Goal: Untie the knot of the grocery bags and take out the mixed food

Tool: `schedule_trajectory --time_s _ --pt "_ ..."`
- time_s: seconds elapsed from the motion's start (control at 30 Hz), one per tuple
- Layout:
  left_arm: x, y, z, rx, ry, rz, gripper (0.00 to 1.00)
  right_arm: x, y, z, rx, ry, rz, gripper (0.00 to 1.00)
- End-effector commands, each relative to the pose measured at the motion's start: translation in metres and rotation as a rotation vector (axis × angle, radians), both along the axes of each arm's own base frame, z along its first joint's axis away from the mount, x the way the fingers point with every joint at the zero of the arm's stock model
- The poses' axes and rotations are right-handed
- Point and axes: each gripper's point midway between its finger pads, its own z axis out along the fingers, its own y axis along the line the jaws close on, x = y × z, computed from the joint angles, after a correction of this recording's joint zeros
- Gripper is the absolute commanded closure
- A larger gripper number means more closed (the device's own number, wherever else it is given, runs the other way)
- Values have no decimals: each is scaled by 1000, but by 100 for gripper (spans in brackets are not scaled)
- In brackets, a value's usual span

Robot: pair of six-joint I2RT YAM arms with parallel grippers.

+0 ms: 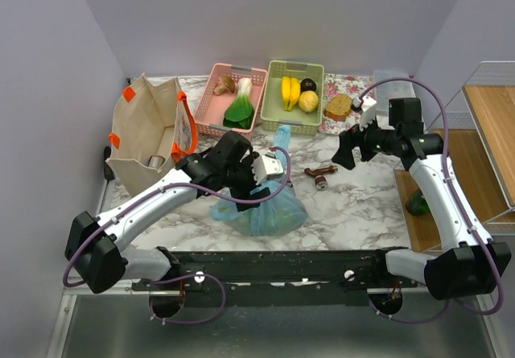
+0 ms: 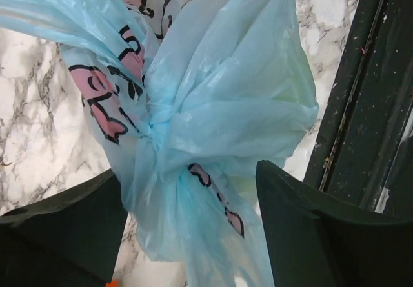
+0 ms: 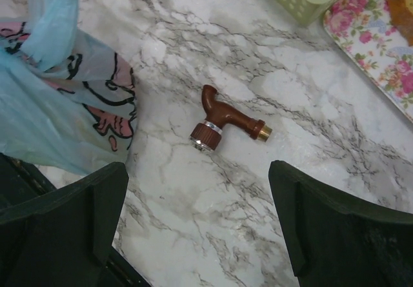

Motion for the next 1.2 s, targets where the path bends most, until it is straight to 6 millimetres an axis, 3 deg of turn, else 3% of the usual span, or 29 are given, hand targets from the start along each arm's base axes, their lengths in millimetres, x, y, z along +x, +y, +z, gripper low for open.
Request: schedule_trajectory --time_s 0.0,0.1,0.17,0.33,0.47,0.63,0.73,0.97,1.17 --pt "5 5 48 -76 -74 -2 19 -26 20 -5 91 62 128 0" --pt "4 23 83 -160 -83 11 18 -33 32 -4 154 73 182 2" --pt "1 37 95 -149 -89 -7 19 -33 38 -5 185 75 194 2" --pt "17 62 108 -141 -98 100 23 -35 63 -8 235 77 260 2" --pt "7 61 103 -164 -233 -97 26 -38 99 -11 222 22 338 2" --pt "14 57 88 -136 -397 -257 27 -41 144 -23 252 49 405 4" --pt "22 53 78 -125 -390 -262 30 -38 156 -29 288 91 392 5" --pt "28 45 71 -129 -404 -246 31 -55 191 -48 315 167 448 6" --pt "16 56 74 -95 -441 -260 31 -40 194 -76 225 177 435 7"
